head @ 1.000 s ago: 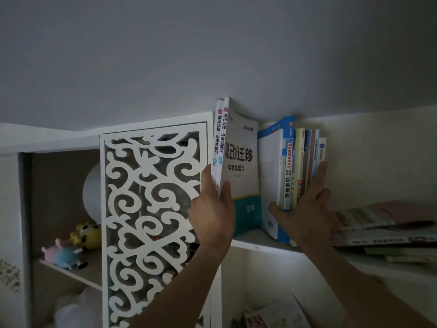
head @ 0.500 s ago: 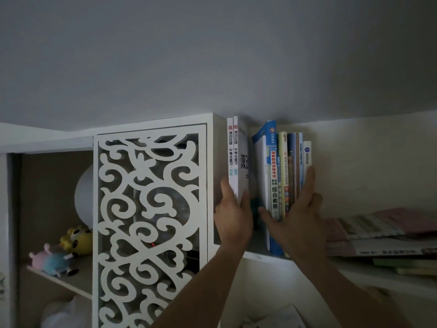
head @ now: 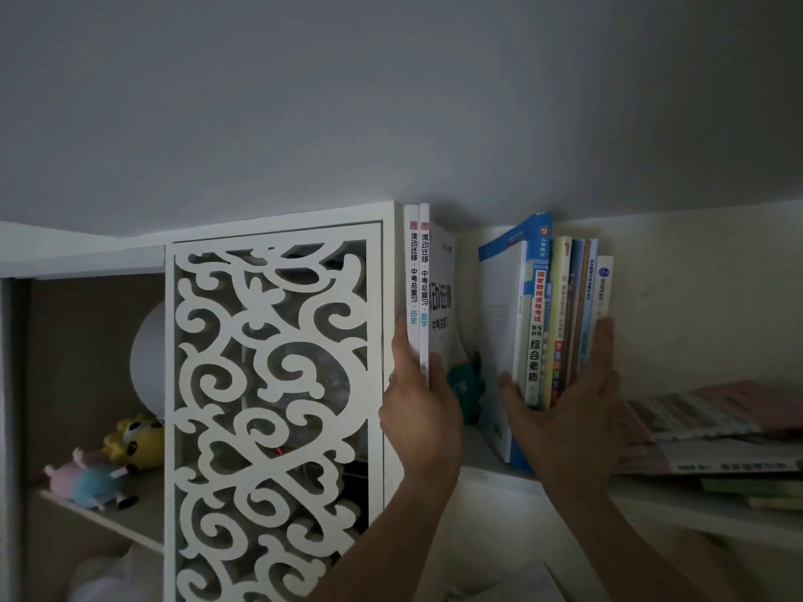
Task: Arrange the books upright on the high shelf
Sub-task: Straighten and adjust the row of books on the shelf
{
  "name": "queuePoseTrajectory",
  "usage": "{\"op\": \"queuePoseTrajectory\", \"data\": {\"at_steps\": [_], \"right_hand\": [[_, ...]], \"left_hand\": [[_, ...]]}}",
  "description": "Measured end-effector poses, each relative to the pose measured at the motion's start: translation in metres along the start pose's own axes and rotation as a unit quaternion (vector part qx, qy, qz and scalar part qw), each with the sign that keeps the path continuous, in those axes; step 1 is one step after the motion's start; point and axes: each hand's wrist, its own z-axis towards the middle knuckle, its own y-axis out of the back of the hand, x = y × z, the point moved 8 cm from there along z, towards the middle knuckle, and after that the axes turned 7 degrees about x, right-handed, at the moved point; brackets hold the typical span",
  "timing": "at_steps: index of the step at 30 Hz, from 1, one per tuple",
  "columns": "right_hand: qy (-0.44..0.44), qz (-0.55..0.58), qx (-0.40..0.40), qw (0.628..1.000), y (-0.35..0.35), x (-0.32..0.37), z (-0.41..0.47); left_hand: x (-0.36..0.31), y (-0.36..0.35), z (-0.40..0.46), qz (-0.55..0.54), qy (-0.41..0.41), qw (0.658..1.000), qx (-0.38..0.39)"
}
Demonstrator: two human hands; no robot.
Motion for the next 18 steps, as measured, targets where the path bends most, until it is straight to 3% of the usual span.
{"op": "queuePoseTrajectory", "data": {"at_steps": [6, 18], "right_hand": [[-0.042, 0.021, -0.033, 0.998, 0.003, -0.008, -0.001], [-0.026, 0.027, -0.022, 0.999, 0.006, -0.003, -0.006]], "left_hand": [[0.001, 0.016, -0.008, 0.012, -0.023, 0.998, -0.062], [-0.007, 0.033, -0.015, 0.022, -0.046, 0.997, -0.051]]}}
